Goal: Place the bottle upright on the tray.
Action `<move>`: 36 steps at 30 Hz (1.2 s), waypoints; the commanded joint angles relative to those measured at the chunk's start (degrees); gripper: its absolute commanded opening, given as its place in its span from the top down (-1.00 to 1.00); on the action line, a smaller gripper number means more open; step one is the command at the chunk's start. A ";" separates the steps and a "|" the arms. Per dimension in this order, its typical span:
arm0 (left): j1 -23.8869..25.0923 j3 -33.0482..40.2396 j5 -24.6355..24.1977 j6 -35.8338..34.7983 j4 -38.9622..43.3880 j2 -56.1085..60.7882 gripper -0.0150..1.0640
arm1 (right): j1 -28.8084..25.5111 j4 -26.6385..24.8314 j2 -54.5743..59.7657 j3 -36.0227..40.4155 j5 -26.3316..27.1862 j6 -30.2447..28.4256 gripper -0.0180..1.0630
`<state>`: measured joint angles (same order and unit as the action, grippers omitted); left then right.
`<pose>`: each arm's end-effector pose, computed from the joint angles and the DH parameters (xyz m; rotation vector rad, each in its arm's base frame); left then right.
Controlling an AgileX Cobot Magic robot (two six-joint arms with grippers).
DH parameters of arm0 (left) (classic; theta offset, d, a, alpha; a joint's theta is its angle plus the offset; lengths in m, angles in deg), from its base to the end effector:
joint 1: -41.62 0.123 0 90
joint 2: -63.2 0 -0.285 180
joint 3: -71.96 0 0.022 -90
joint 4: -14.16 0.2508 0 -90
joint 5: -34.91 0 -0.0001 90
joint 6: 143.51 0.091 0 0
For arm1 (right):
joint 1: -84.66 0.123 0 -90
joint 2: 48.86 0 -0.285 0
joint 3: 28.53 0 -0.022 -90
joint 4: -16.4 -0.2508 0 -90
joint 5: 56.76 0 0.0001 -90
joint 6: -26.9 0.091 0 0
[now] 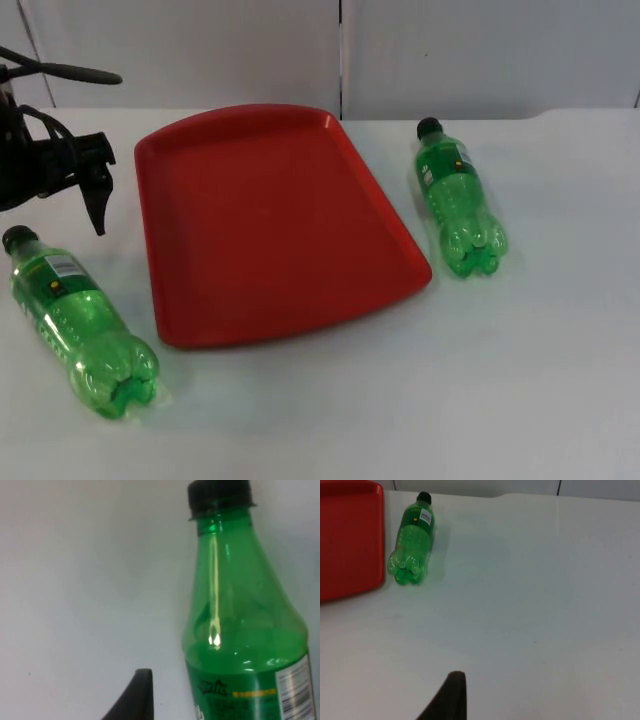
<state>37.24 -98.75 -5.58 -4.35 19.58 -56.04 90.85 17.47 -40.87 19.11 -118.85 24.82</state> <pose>0.3659 -0.0224 0.1435 -0.8266 2.8200 -0.0158 -0.0069 -0.0023 0.2800 -0.1469 2.0493 0.0221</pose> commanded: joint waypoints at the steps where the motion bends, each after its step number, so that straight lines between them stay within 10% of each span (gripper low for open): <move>1: -0.33 -0.23 -0.24 -1.14 0.65 -0.24 -0.98 | -0.30 0.05 -0.20 0.14 0.38 -0.11 -0.98; 36: -0.33 5.39 11.71 -4.43 -3.01 -6.81 -0.98 | -0.30 0.05 -0.20 0.14 0.38 -0.11 -0.98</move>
<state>37.24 -93.59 5.21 -8.31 16.98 -62.91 90.85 17.47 -40.87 19.11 -118.85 24.82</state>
